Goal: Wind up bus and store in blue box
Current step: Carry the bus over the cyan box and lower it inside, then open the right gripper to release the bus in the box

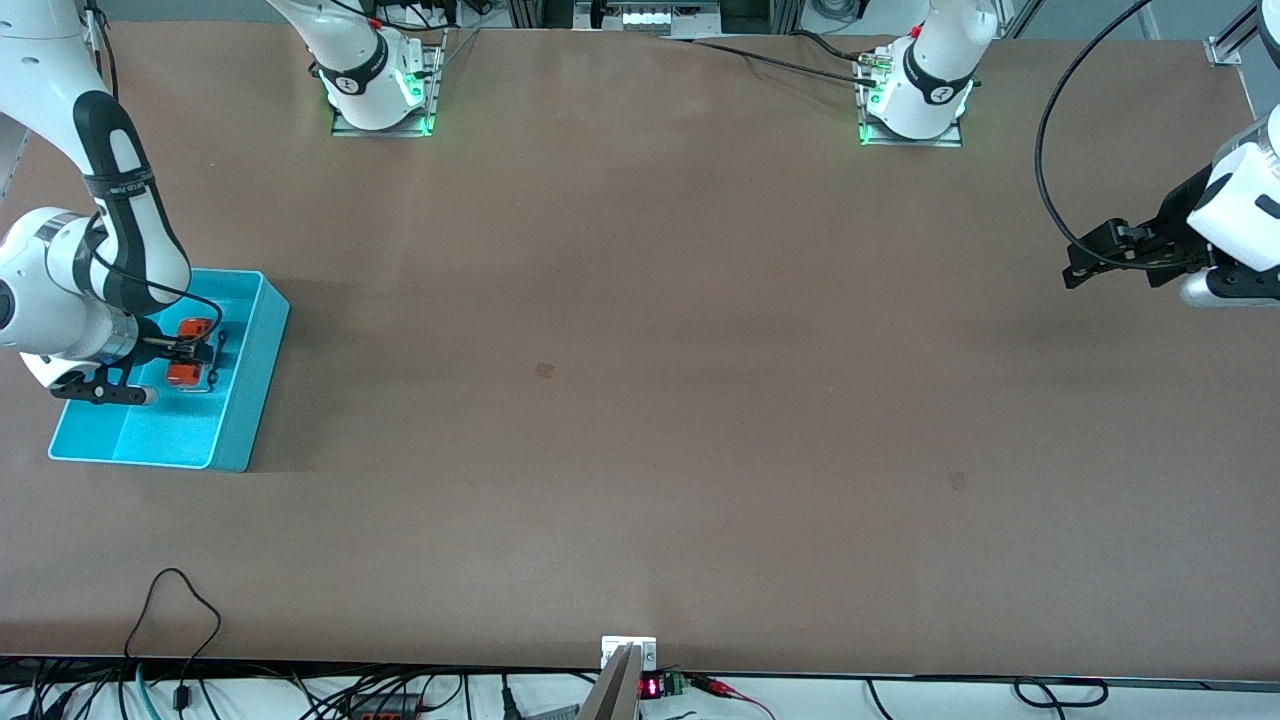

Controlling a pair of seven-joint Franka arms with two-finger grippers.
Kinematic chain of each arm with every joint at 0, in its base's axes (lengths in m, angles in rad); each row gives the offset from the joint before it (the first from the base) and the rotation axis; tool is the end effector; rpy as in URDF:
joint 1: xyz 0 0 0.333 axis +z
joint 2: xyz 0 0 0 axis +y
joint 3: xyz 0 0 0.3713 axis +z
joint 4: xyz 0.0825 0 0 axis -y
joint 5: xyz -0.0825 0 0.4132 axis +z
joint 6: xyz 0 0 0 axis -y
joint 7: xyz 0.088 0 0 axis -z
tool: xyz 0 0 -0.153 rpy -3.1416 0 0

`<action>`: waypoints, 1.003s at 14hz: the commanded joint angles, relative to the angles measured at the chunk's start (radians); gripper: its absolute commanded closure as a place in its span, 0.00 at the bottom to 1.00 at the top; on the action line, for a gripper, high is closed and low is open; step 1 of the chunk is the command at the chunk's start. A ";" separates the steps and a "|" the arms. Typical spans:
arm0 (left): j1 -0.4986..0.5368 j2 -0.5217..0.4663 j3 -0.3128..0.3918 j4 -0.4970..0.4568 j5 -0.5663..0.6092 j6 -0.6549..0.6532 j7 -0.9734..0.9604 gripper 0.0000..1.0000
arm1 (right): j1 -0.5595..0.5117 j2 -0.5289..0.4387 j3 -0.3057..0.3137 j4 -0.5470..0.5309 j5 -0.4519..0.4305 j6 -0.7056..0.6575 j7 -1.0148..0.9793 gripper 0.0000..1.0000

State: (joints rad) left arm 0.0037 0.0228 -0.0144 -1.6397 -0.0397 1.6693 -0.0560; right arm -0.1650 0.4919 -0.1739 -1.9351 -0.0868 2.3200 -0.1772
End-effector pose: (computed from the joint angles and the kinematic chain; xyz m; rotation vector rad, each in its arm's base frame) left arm 0.5989 -0.0120 0.5944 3.1006 0.0761 0.0085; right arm 0.6157 -0.2188 0.2068 3.0196 -0.1256 -0.2044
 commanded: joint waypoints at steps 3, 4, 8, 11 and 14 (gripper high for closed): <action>-0.007 -0.006 0.011 0.008 0.018 -0.005 0.005 0.00 | -0.004 -0.166 0.056 0.021 0.001 -0.164 -0.010 0.00; -0.008 -0.004 0.011 0.009 0.020 -0.005 0.005 0.00 | -0.004 -0.199 0.066 0.043 0.001 -0.216 -0.010 0.00; -0.005 -0.006 0.016 0.009 0.011 -0.008 0.005 0.00 | -0.008 -0.283 0.120 0.227 0.001 -0.460 -0.021 0.00; -0.007 -0.006 0.011 0.011 0.018 -0.006 0.005 0.00 | -0.004 -0.369 0.169 0.266 0.001 -0.577 -0.019 0.00; -0.007 -0.004 0.007 0.017 0.018 -0.003 0.005 0.00 | -0.004 -0.443 0.273 0.280 -0.007 -0.630 0.004 0.00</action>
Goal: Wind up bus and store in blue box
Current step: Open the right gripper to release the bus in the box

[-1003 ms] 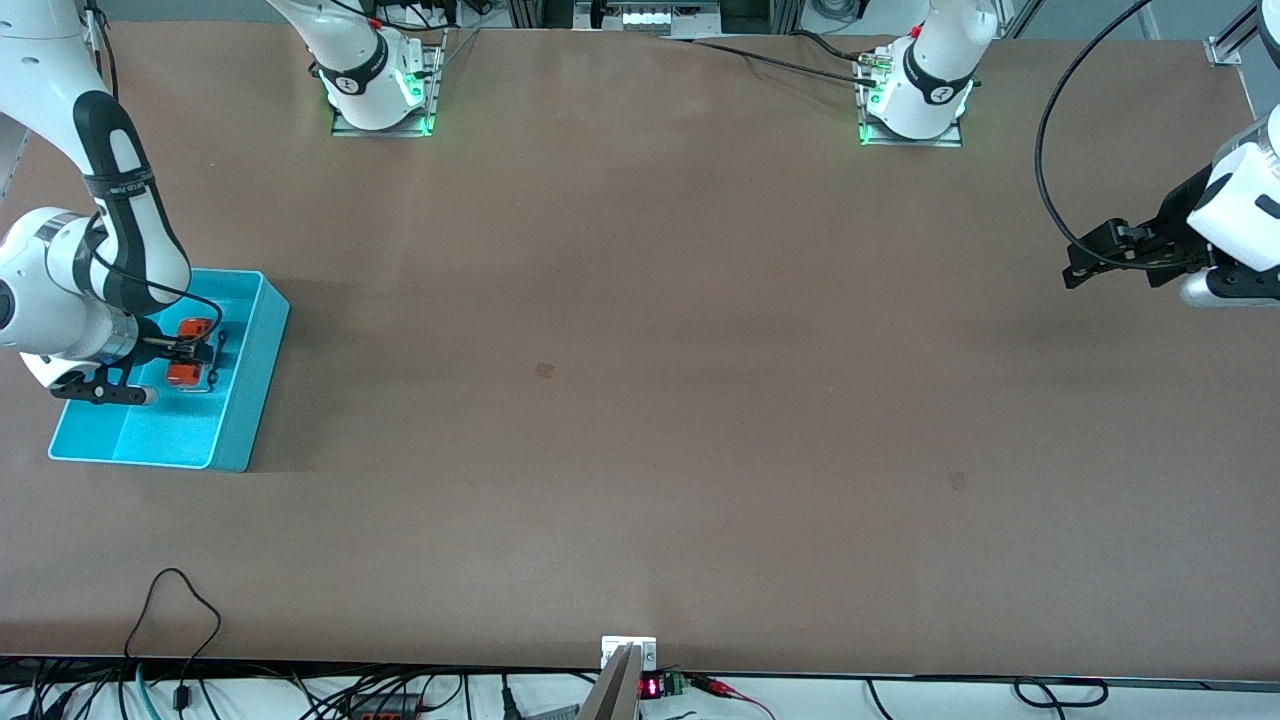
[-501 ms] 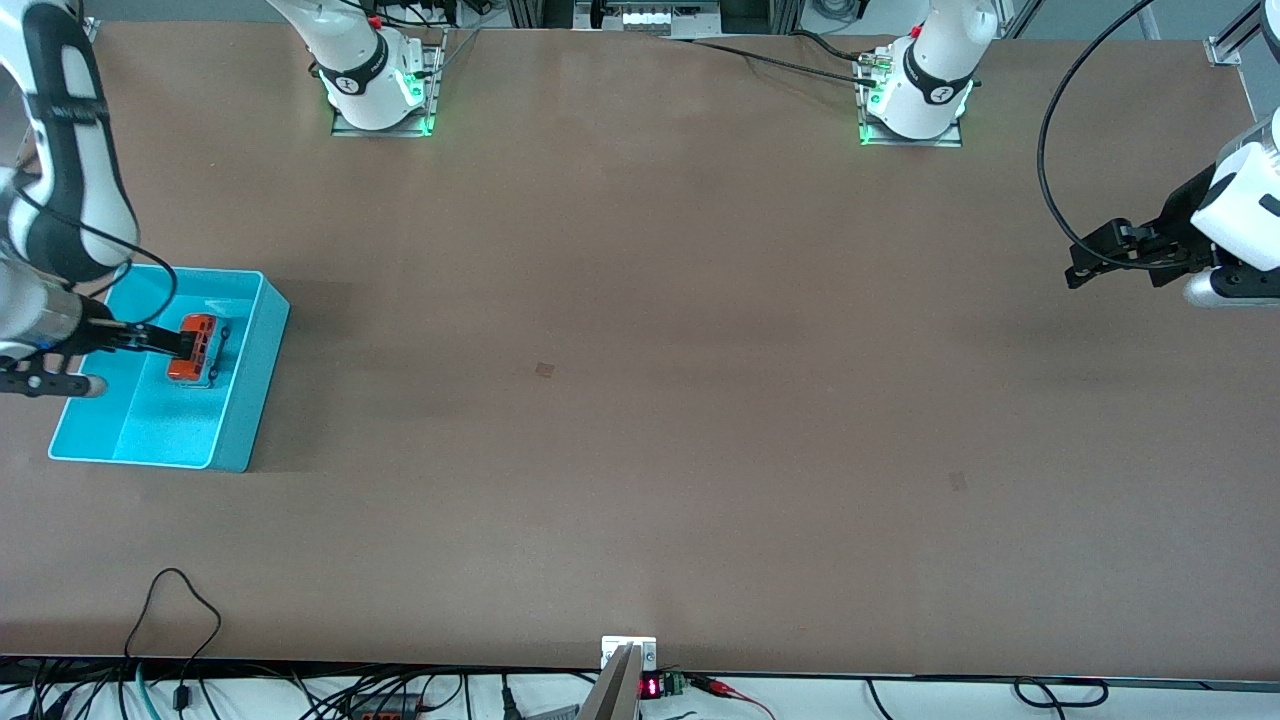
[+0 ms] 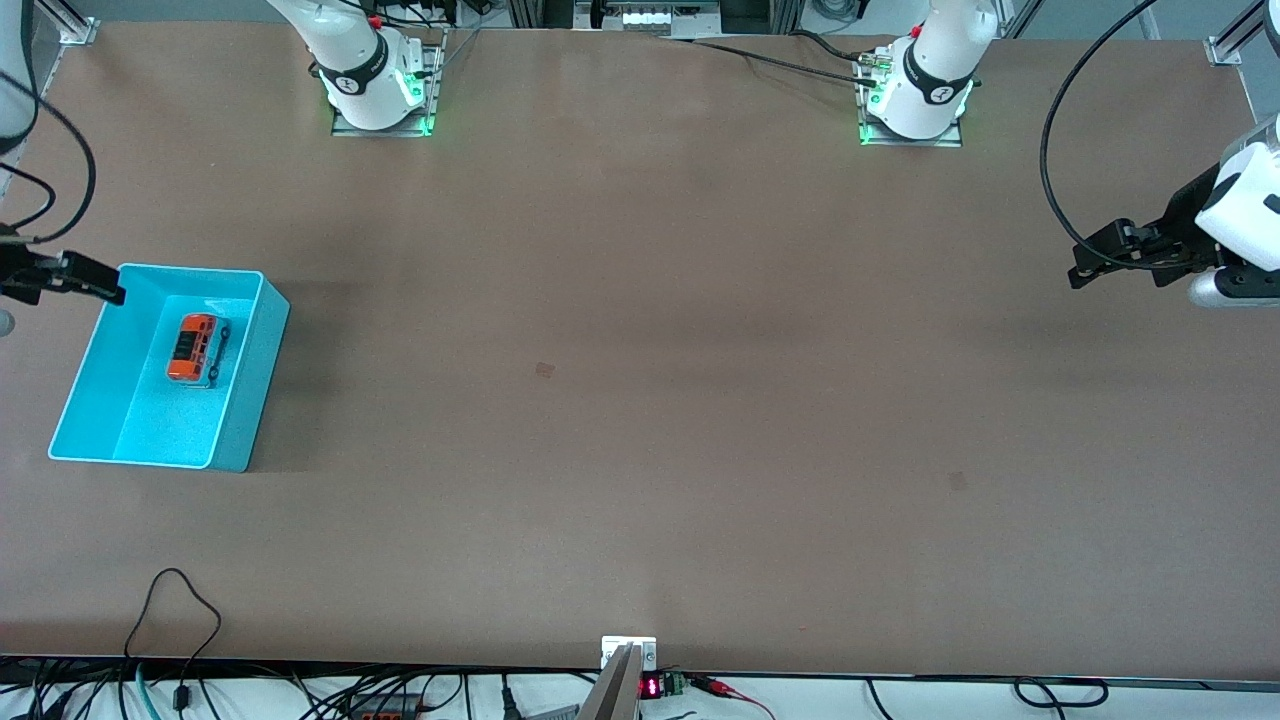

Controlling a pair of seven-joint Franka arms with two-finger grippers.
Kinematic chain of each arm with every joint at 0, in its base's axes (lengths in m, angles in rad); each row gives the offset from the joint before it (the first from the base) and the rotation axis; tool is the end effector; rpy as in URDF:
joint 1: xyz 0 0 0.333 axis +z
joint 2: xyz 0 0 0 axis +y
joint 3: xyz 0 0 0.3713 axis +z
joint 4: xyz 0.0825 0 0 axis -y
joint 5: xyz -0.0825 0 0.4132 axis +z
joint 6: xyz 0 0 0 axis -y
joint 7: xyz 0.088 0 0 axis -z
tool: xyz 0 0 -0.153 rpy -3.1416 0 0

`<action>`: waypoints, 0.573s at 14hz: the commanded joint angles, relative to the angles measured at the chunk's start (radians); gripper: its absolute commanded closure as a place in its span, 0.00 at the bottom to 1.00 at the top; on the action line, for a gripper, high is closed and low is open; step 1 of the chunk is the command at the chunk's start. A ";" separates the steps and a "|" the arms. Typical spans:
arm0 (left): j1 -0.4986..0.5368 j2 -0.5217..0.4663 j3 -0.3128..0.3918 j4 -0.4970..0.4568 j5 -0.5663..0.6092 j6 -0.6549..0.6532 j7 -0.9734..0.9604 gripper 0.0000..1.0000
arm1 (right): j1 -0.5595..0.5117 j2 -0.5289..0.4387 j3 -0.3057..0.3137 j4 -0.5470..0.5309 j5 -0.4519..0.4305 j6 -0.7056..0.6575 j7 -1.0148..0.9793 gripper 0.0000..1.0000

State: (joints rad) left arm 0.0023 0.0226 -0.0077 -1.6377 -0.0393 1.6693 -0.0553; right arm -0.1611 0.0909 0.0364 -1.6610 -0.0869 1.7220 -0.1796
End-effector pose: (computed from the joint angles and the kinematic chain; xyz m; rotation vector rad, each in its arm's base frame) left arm 0.5991 -0.0088 0.5955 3.1009 0.0831 0.0121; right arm 0.6142 -0.0899 0.5470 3.0622 0.1060 -0.0643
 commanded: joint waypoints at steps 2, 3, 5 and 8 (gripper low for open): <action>-0.005 -0.003 0.005 0.013 0.018 -0.003 0.005 0.00 | -0.011 -0.056 0.065 0.042 0.006 -0.071 0.003 0.00; -0.005 -0.001 0.009 0.015 0.018 -0.002 0.005 0.00 | -0.009 -0.046 0.063 0.073 0.012 -0.111 0.002 0.00; -0.004 0.002 0.011 0.015 0.006 -0.002 0.005 0.00 | 0.003 -0.034 0.063 0.084 0.032 -0.122 0.006 0.00; 0.004 0.002 0.011 0.024 0.003 -0.002 0.000 0.00 | 0.139 -0.030 -0.045 0.089 0.036 -0.124 0.011 0.00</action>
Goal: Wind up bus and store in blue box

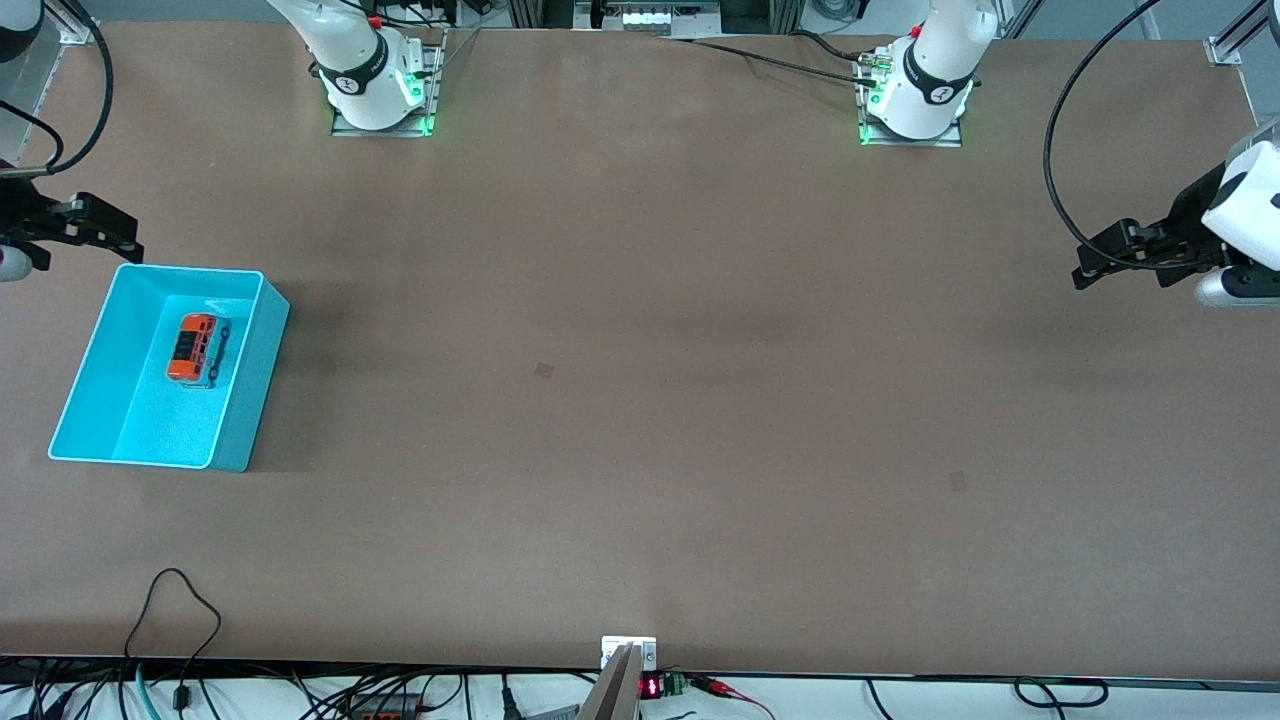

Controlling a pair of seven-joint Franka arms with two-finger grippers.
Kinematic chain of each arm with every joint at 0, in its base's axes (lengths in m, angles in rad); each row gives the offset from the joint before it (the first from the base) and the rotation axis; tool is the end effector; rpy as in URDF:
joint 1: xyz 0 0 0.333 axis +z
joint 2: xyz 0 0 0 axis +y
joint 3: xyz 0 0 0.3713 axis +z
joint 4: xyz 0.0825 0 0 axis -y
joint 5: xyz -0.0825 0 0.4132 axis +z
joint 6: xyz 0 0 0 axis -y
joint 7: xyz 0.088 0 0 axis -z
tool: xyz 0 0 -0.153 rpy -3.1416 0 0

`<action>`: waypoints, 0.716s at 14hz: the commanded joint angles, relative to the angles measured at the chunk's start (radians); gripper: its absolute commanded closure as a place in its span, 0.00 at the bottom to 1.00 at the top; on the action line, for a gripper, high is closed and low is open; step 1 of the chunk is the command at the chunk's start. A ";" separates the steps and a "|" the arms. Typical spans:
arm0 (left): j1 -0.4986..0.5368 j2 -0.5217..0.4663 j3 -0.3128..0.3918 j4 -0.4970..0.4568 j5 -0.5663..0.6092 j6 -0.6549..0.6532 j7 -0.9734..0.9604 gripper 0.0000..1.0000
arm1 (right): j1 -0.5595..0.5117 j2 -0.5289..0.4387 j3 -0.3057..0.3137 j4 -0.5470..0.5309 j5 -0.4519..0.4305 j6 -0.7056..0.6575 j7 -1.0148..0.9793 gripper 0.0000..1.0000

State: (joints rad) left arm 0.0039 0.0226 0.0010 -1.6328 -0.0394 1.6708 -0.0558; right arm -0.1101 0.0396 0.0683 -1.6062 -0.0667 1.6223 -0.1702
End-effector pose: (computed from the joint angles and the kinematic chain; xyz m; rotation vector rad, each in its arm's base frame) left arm 0.5999 -0.0027 0.5981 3.1003 0.0998 0.0223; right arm 0.5988 -0.0357 0.5974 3.0734 0.2041 -0.0463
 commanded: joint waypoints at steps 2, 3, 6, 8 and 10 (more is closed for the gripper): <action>0.002 -0.001 0.001 0.019 0.004 -0.010 0.004 0.00 | 0.119 0.023 -0.122 0.034 0.033 -0.024 0.003 0.00; 0.002 -0.003 0.001 0.018 0.004 -0.013 0.005 0.00 | 0.119 0.023 -0.122 0.034 0.050 -0.024 0.011 0.00; 0.002 -0.003 -0.003 0.016 0.007 -0.017 0.007 0.00 | 0.116 0.022 -0.120 0.034 0.039 -0.030 0.014 0.00; 0.002 -0.003 -0.003 0.016 0.015 -0.017 0.007 0.00 | 0.116 0.022 -0.117 0.034 0.039 -0.029 0.015 0.00; 0.002 -0.004 -0.006 0.016 0.018 -0.017 0.008 0.00 | 0.116 0.023 -0.108 0.034 0.054 -0.025 0.018 0.00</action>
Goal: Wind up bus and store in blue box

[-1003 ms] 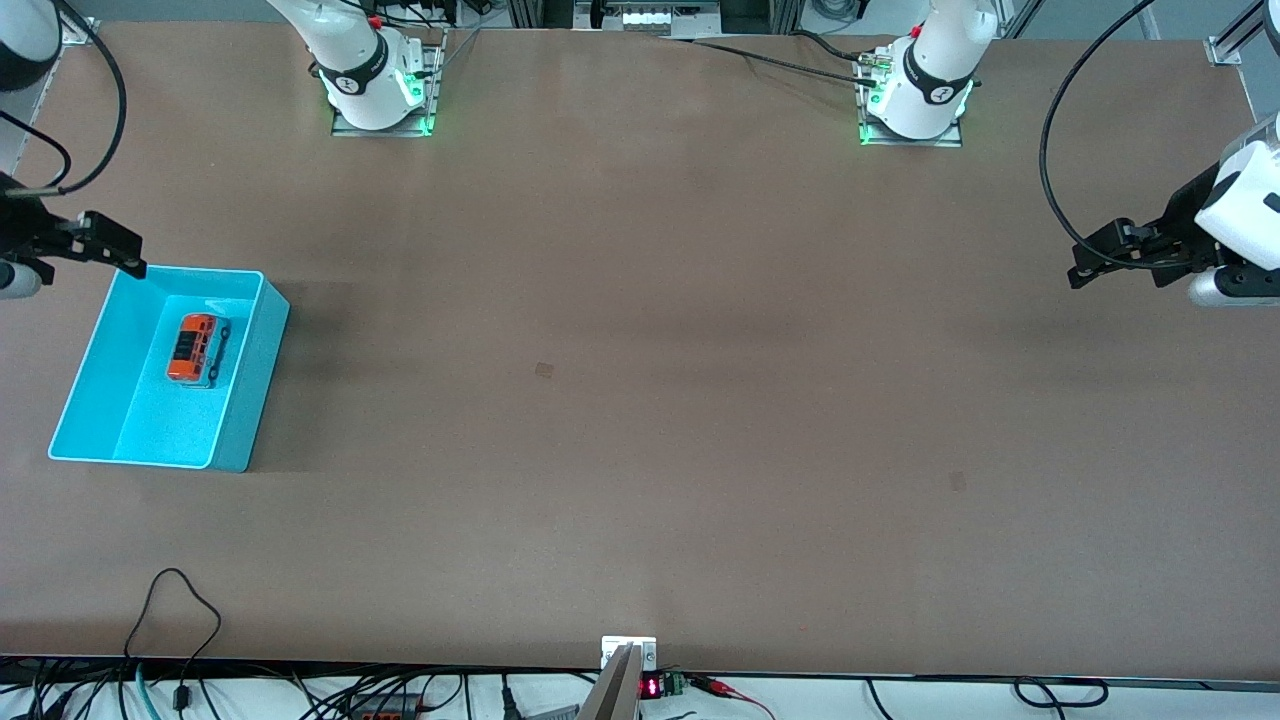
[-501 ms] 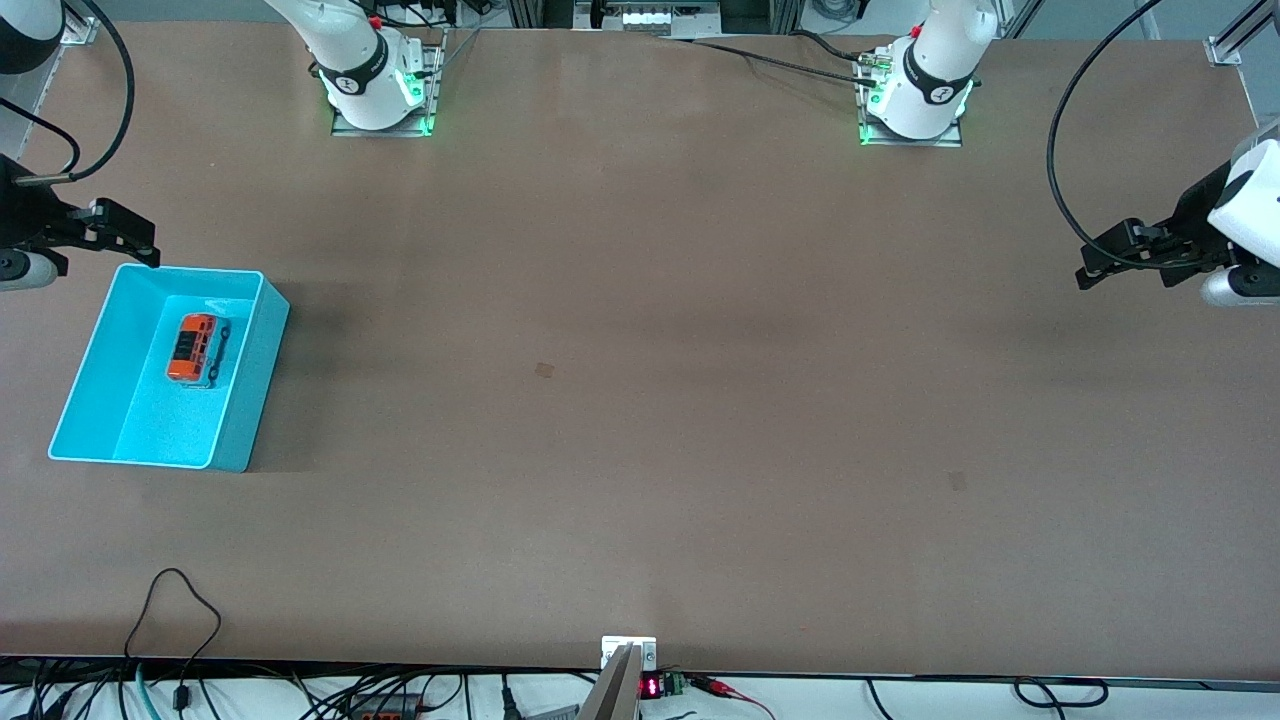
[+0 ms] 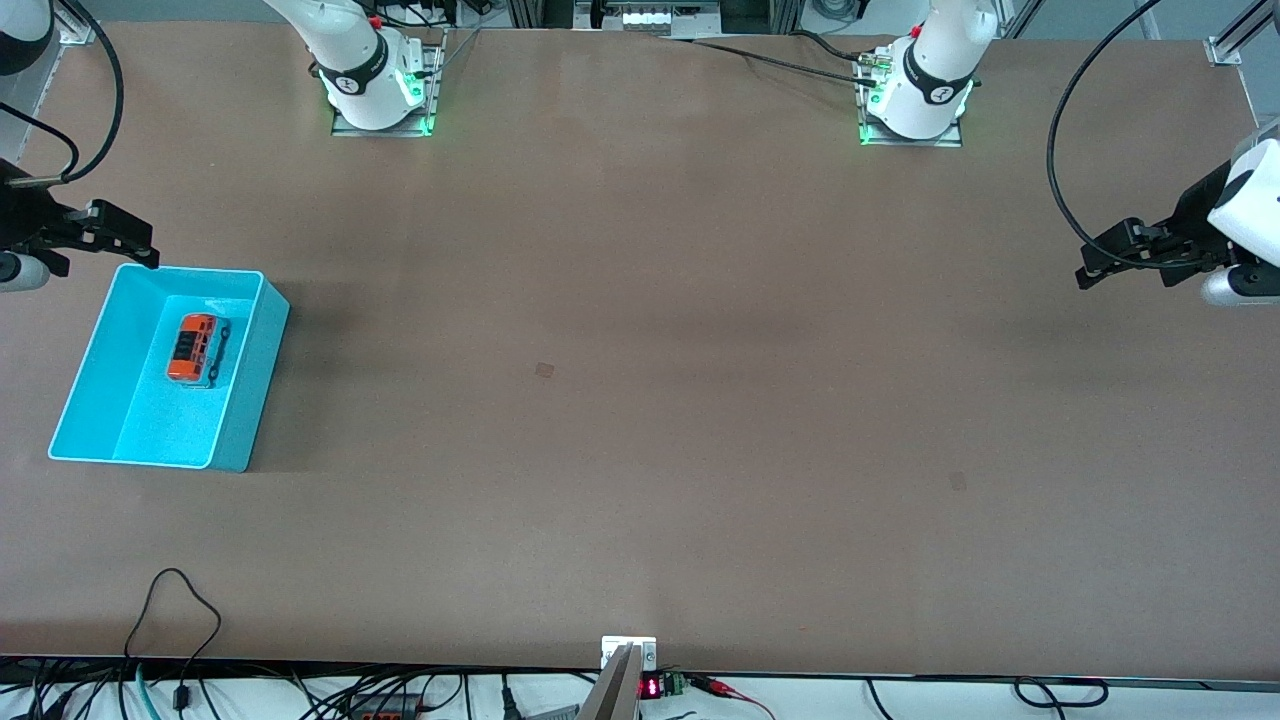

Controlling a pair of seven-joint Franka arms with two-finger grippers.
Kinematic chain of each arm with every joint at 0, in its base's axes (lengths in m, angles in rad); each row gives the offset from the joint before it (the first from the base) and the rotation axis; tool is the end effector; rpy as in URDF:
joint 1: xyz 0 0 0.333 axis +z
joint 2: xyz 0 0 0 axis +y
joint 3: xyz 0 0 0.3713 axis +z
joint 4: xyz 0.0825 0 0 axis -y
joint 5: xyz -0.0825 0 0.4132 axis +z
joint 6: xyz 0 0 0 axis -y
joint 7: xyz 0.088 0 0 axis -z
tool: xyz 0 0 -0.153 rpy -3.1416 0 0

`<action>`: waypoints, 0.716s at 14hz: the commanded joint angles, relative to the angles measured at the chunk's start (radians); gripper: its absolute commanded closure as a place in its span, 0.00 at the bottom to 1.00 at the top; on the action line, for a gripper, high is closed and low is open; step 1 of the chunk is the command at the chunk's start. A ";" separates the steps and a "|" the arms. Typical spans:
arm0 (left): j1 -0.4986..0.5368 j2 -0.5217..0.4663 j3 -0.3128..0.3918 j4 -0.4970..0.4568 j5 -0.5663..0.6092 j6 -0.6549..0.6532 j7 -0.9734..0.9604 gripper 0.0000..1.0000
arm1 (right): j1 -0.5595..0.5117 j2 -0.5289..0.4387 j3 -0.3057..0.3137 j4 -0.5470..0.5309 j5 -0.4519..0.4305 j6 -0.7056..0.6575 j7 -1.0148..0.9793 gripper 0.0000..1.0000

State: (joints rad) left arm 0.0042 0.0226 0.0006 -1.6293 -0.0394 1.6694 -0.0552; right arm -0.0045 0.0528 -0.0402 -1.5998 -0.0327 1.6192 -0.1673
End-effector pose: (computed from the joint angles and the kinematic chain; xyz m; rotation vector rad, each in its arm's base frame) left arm 0.6001 -0.0028 0.5998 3.1003 0.0985 0.0256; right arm 0.6026 -0.0312 0.5922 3.1040 0.1939 -0.0573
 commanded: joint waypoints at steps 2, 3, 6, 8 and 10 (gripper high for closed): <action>0.002 -0.004 -0.004 0.012 0.018 -0.016 0.008 0.00 | 0.011 0.010 0.002 0.027 0.019 -0.024 0.019 0.00; 0.002 -0.004 -0.004 0.012 0.018 -0.016 0.008 0.00 | 0.014 0.010 0.005 0.027 0.019 -0.027 0.052 0.00; 0.002 -0.004 -0.005 0.012 0.018 -0.016 0.006 0.00 | 0.008 0.010 0.042 0.027 0.013 -0.035 0.134 0.00; 0.002 -0.004 -0.005 0.012 0.016 -0.016 0.006 0.00 | 0.003 0.010 0.042 0.026 0.013 -0.031 0.132 0.00; 0.002 -0.004 -0.004 0.012 0.016 -0.016 0.006 0.00 | -0.005 0.010 0.042 0.026 0.014 -0.030 0.132 0.00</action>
State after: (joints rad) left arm 0.0042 0.0226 0.0002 -1.6293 -0.0393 1.6694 -0.0552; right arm 0.0016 0.0560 -0.0019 -1.5976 -0.0241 1.6108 -0.0462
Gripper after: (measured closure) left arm 0.000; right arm 0.000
